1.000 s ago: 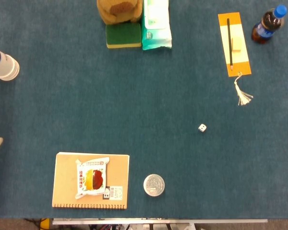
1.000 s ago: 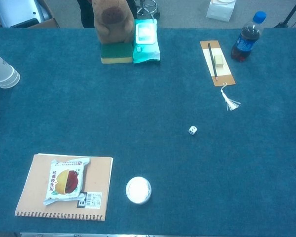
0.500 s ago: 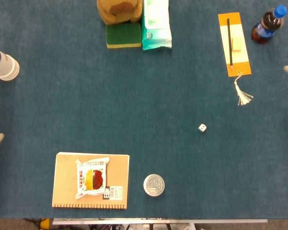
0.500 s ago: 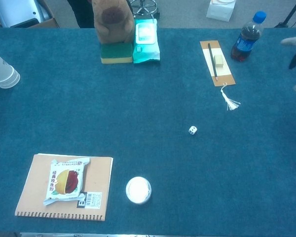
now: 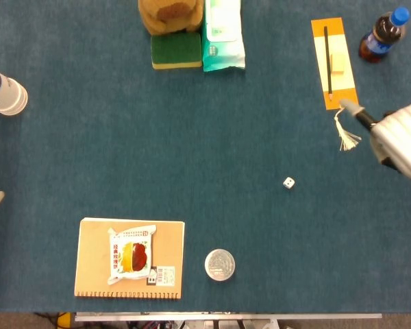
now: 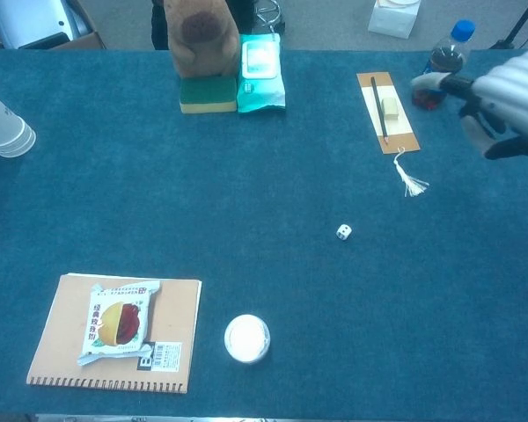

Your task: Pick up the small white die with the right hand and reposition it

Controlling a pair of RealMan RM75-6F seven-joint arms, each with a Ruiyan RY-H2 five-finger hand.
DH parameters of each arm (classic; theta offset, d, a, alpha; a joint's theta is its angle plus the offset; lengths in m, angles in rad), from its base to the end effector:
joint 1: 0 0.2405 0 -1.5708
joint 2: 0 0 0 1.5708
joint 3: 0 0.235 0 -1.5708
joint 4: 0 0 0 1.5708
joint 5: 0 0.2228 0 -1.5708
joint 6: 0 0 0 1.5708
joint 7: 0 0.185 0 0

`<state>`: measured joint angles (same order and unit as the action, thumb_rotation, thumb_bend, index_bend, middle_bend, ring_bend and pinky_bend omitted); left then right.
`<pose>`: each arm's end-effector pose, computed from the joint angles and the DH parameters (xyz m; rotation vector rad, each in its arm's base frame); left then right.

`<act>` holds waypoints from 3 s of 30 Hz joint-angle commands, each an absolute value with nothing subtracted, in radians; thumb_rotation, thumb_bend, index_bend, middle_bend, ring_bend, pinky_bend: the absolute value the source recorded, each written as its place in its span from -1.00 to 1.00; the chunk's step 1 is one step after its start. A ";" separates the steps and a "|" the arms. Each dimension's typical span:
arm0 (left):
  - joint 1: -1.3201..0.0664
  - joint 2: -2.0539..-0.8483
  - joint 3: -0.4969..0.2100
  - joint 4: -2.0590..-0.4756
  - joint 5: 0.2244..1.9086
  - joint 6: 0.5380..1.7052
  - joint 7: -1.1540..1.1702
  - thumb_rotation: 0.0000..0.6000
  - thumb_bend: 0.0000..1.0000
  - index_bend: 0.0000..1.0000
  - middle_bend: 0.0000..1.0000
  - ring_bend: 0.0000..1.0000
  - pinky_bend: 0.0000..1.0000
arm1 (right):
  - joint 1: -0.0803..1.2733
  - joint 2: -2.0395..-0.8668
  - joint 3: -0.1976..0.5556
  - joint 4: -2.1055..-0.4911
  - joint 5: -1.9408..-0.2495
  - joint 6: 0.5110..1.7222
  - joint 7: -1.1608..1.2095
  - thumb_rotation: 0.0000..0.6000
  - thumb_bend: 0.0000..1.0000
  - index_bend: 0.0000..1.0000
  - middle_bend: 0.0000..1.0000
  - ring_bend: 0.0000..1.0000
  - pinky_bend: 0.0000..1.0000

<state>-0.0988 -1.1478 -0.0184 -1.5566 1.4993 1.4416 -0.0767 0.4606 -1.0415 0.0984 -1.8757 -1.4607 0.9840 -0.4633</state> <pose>-0.3091 0.2190 0.1222 -1.4091 -0.9897 -0.9055 -0.1723 -0.2902 0.0601 2.0161 -0.6209 0.7018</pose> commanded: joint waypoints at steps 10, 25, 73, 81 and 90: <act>-0.096 -1.149 -0.016 -1.548 1.498 1.441 -0.090 1.00 -0.92 -1.00 -1.00 -1.00 -0.60 | 0.636 -1.102 0.125 -1.917 -1.313 0.806 -0.637 1.00 1.00 -0.79 1.00 0.87 1.00; -0.099 -1.156 -0.017 -1.531 1.495 1.433 -0.108 1.00 -0.92 -1.00 -1.00 -1.00 -0.60 | 0.828 -1.124 0.060 -1.972 -1.017 0.706 -0.859 1.00 1.00 -0.58 1.00 1.00 1.00; -0.099 -1.164 -0.016 -1.511 1.487 1.423 -0.135 1.00 -0.92 -1.00 -1.00 -1.00 -0.60 | 1.128 -1.207 -0.236 -1.972 -0.772 0.672 -0.767 1.00 1.00 -0.53 1.00 1.00 1.00; -0.097 -1.166 -0.015 -1.507 1.487 1.424 -0.144 1.00 -0.92 -1.00 -1.00 -1.00 -0.60 | 1.143 -1.224 -0.252 -1.952 -0.782 0.666 -0.739 1.00 1.00 -0.51 1.00 1.00 1.00; -0.098 -1.167 -0.017 -1.504 1.487 1.423 -0.149 1.00 -0.92 -1.00 -1.00 -1.00 -0.60 | 1.159 -1.226 -0.277 -1.949 -0.777 0.669 -0.722 1.00 1.00 -0.47 1.00 1.00 1.00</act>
